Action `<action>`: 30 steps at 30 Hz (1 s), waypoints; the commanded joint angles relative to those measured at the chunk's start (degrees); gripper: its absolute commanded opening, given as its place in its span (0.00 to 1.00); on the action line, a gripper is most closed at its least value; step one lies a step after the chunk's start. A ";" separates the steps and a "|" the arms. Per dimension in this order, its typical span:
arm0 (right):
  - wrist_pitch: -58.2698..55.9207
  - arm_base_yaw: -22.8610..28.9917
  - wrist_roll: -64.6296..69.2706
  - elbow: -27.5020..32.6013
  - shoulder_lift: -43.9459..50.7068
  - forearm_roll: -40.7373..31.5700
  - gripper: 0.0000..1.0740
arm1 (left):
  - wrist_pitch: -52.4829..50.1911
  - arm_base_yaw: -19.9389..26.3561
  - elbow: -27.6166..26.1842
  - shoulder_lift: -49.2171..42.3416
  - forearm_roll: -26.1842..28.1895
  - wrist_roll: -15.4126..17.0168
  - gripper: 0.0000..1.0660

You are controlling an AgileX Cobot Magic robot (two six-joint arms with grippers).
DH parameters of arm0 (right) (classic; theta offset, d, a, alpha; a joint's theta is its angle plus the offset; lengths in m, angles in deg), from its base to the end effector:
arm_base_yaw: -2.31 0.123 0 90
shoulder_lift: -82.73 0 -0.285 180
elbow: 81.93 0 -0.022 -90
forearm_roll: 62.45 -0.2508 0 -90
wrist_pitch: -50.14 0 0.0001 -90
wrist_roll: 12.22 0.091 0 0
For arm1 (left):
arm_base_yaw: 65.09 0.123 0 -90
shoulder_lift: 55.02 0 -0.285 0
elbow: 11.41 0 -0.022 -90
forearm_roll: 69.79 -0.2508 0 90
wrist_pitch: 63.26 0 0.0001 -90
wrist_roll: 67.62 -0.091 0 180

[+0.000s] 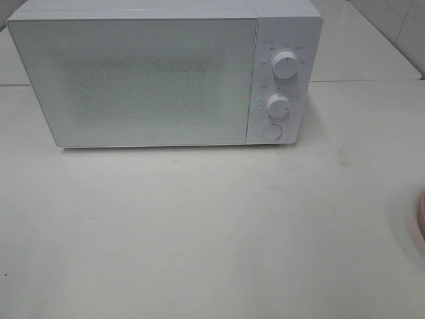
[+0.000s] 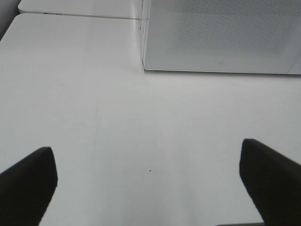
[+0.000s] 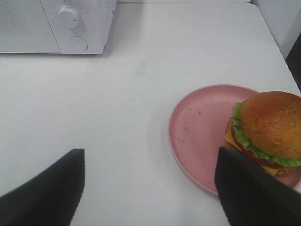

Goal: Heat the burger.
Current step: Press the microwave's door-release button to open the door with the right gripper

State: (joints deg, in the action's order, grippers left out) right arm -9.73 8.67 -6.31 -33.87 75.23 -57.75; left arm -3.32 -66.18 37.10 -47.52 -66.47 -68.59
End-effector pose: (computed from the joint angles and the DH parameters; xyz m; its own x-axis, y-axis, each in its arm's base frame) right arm -0.0054 -0.0071 0.2812 -0.4275 0.0144 -0.9039 -0.0204 0.9995 0.0256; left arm -0.0053 -0.0045 0.2788 -0.4376 -0.0038 -0.8992 0.0588 0.9977 -0.0328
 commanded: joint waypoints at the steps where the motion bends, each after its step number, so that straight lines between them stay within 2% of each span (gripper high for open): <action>1: 0.46 -0.11 -0.63 0.11 1.49 0.11 0.70 | -0.52 -0.11 0.23 -1.43 0.11 -0.23 0.92; 16: 1.32 -0.11 -0.57 -1.03 0.63 -1.20 0.70 | -0.52 -0.11 0.23 -1.43 0.11 -0.23 0.92; 30: 13.35 -0.11 -0.57 -1.89 -13.18 -0.74 0.70 | -0.52 -0.11 0.23 -1.43 0.11 -0.23 0.92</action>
State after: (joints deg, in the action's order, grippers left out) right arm 1.15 8.67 -6.31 -35.36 63.26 -58.61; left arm -3.32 -66.18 37.10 -47.52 -66.47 -68.59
